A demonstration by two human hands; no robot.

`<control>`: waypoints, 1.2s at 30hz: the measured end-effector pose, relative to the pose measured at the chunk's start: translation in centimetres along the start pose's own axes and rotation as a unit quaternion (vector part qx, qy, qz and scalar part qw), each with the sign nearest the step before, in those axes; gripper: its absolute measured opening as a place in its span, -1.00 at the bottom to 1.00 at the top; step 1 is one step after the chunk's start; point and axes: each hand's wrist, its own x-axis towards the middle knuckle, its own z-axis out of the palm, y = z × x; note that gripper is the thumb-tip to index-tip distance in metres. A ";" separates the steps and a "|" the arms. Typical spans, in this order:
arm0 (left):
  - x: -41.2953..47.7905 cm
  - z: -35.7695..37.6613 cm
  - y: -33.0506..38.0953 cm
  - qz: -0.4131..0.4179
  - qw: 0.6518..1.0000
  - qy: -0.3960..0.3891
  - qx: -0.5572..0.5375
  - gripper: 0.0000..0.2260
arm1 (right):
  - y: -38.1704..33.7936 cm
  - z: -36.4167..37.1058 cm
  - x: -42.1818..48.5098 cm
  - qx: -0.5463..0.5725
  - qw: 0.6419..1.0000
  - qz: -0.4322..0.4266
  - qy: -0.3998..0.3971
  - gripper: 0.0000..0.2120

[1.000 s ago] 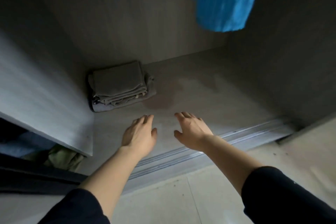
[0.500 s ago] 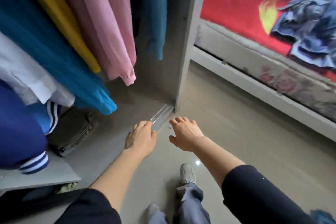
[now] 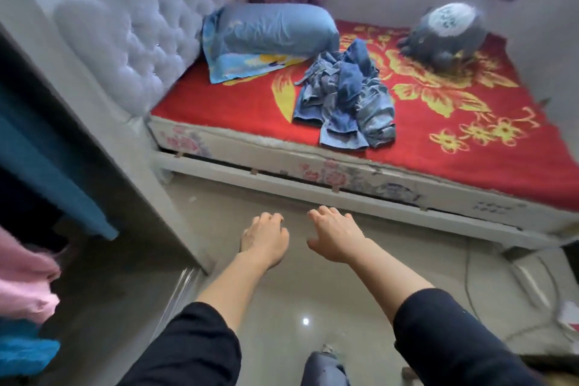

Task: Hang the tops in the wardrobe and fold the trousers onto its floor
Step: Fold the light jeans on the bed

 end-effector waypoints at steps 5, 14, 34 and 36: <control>8.8 -1.9 11.8 0.032 0.999 -0.005 0.026 -0.65 | 11.5 -5.1 3.8 -0.002 0.999 0.046 0.009 -0.57; 22.5 -3.5 24.2 0.063 0.997 0.007 0.051 -0.66 | 27.4 -10.1 11.9 0.032 0.994 0.102 0.026 -0.57; 66.6 -0.9 35.4 0.025 0.997 -0.070 -0.024 -0.72 | 53.7 -14.7 48.9 0.109 0.980 0.154 -0.071 -0.59; 69.4 0.6 36.1 0.015 0.996 -0.076 -0.044 -0.74 | 56.0 -14.2 51.6 0.109 0.978 0.157 -0.084 -0.60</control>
